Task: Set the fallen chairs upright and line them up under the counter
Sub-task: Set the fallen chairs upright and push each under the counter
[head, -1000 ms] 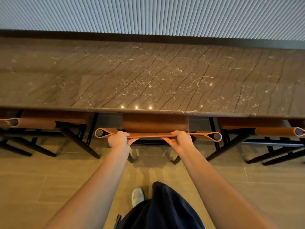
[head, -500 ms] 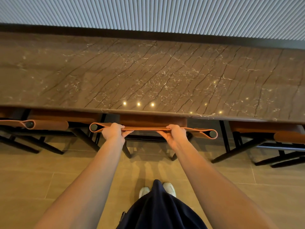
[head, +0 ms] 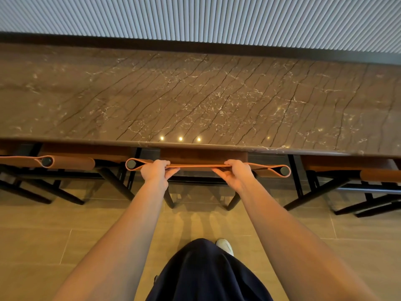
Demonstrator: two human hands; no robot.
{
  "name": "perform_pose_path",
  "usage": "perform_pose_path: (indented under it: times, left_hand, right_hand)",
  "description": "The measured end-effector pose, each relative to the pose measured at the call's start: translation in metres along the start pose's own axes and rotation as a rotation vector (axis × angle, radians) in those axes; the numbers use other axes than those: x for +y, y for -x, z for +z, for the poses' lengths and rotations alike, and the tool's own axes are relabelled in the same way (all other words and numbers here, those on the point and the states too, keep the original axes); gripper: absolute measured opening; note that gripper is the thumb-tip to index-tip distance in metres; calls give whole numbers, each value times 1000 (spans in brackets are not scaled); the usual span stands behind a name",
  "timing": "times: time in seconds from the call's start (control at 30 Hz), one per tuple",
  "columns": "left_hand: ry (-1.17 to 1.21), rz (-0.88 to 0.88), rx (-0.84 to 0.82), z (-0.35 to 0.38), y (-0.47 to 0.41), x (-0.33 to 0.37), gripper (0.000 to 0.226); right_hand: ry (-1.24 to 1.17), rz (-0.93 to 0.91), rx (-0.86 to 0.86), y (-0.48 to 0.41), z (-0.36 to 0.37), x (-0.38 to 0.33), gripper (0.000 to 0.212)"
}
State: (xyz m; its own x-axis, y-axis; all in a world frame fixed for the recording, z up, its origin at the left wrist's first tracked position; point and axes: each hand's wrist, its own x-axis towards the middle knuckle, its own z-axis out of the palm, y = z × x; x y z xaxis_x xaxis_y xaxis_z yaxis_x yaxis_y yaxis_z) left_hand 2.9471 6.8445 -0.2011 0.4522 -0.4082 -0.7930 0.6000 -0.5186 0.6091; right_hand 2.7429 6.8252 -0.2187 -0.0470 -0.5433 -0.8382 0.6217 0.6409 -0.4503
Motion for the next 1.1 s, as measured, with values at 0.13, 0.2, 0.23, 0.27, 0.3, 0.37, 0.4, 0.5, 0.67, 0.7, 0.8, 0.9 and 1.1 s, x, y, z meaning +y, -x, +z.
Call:
perform_pose_path:
  times: [0.13,0.2,0.23,0.27,0.3,0.37,0.4,0.5,0.67,0.7,0.8,0.9,1.1]
  left_hand:
    - [65,-53,-115,-2,2,5,35]
    - [95,-75,-141,-3,6,8,40]
    - [92,-76,-154,-2,8,8,41]
    - [91,-75,-167,-3,11,8,42]
    - [91,-73,-178,-4,13,7,42]
    - [88,-74,-195,-6,18,4,41]
    - [79,-70,-202,-6,20,2,41]
    - [47,-47,-211,-5,28,-5,37]
    - [2,15,-255,5,57,-36,21]
    - [-15,39,-262,8,65,-43,24]
    - [-61,85,-308,21,89,-65,33]
    - [-128,109,-425,33,116,-83,20]
    - [-193,151,-589,56,178,-148,15]
  right_hand:
    - [64,3,-1,4,0,1,33]
    - [111,16,13,7,0,0,30]
    - [143,19,18,10,-2,-1,28]
    - [178,20,20,12,-5,-2,26]
    - [209,20,20,15,-8,-2,24]
    - [227,10,12,20,-16,-1,25]
    - [227,4,7,21,-22,-1,26]
    - [213,-21,-15,29,-40,-4,26]
    - [179,-83,-45,48,-72,-15,22]
    - [176,-103,-51,53,-79,-17,22]
    - [195,-171,-65,69,-103,-25,27]
    - [253,-263,-72,90,-136,-34,29]
    - [254,-317,-139,137,-229,-61,33]
